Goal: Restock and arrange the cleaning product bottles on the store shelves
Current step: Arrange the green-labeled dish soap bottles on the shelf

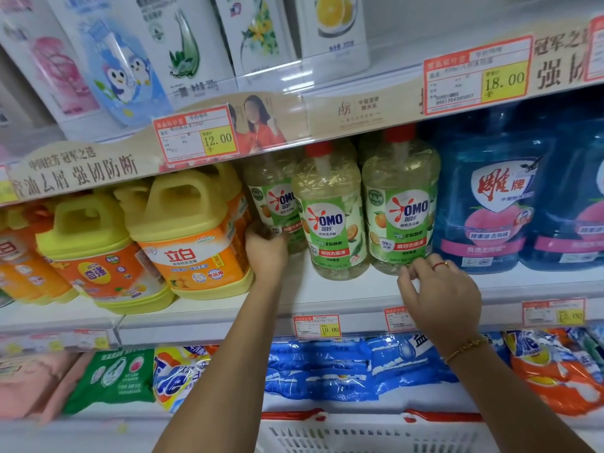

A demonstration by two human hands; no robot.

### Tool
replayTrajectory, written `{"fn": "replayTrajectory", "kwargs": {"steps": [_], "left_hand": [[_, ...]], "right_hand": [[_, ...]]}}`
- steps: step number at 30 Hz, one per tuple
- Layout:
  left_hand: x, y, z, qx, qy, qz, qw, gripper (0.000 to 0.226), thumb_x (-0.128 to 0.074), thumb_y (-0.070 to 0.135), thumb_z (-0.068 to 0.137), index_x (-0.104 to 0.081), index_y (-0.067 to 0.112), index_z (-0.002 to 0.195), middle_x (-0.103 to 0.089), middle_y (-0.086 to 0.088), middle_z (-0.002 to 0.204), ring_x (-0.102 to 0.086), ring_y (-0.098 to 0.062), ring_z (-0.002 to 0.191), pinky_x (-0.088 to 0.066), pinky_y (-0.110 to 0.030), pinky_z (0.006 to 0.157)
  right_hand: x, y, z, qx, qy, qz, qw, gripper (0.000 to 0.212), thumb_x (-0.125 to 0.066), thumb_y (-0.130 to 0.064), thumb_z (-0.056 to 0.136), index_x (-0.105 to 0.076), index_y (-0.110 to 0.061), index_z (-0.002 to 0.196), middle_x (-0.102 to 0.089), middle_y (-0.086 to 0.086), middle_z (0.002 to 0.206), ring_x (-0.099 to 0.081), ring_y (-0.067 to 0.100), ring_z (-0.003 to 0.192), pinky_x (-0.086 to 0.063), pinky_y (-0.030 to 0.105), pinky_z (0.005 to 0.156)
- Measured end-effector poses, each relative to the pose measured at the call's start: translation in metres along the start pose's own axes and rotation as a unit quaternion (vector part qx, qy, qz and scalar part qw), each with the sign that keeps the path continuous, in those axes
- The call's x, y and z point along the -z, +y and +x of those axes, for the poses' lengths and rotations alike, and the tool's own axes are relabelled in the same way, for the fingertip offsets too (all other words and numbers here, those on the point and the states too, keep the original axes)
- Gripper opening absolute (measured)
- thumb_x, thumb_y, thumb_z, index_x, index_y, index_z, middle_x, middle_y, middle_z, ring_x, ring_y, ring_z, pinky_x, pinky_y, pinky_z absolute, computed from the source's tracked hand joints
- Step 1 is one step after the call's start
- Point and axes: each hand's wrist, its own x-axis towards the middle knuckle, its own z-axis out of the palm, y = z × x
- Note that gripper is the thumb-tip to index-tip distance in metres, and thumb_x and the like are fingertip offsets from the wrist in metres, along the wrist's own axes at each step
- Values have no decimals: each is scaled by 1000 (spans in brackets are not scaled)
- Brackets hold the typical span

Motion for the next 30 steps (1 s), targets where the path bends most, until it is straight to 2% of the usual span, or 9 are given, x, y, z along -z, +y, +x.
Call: {"fn": "replayTrajectory", "kwargs": {"steps": [4,7,11,12,15,17,23,27,30], "left_hand": [[-11,-4,-5,2,-33,6,999,74,-72,2,78,-37,12,142,-53,-8,139,-50,-28,127,-42,-43,107],[-16,-4,-3,27,-36,18,999,75,-74,7,77,-36,12,142,-49,-10,141,-46,-31,131,-39,-46,109],[-11,-9,-16,0,-14,76,997,78,-77,16,77,-34,9,141,-38,-15,143,-43,-32,129,-37,-43,108],[-11,-7,-15,-9,-11,71,997,79,-77,16,76,-33,9,141,-38,-15,143,-44,-31,128,-37,-41,108],[-10,3,5,-24,-24,36,999,75,-80,18,72,-42,11,136,-56,-8,133,-55,-28,121,-45,-40,103],[-12,9,18,-18,-38,69,997,67,-81,18,72,-48,13,130,-61,-6,126,-58,-28,117,-49,-42,99],[-11,11,7,-46,10,109,993,76,-84,27,68,-43,5,128,-61,-10,124,-60,-29,112,-48,-32,86],[-5,8,-6,-69,10,74,995,86,-88,28,62,-38,5,128,-60,-13,124,-61,-31,111,-51,-39,91],[-2,13,-14,-97,4,71,993,79,-88,22,63,-43,9,127,-62,-10,122,-61,-27,109,-48,-31,88]], "right_hand": [[2,1,0,-1,-6,-2,1000,37,-42,-31,89,-59,-9,65,-53,8,61,-46,24,56,-29,27,54],[2,1,0,-1,-12,-3,1000,38,-40,-32,89,-60,-10,66,-53,7,61,-45,22,57,-27,25,55],[0,0,0,0,-2,1,1000,38,-39,-32,89,-60,-10,65,-53,6,60,-43,21,56,-26,25,55],[0,0,0,1,1,1,1000,38,-40,-31,89,-59,-10,65,-52,6,60,-42,20,56,-26,25,54],[1,0,0,0,3,5,1000,38,-40,-32,89,-59,-10,64,-52,6,60,-39,19,56,-27,25,55],[1,1,0,2,5,9,1000,38,-40,-31,89,-60,-11,64,-53,6,60,-38,18,56,-27,25,54],[-2,3,-1,18,20,15,1000,37,-43,-28,90,-60,-11,63,-52,5,59,-42,20,53,-30,26,51],[-3,3,-2,22,27,10,999,36,-42,-28,90,-59,-11,63,-52,5,59,-42,20,54,-29,26,53],[-1,3,-2,29,26,11,999,35,-42,-28,90,-58,-12,62,-52,5,59,-43,21,54,-31,28,53]]}}
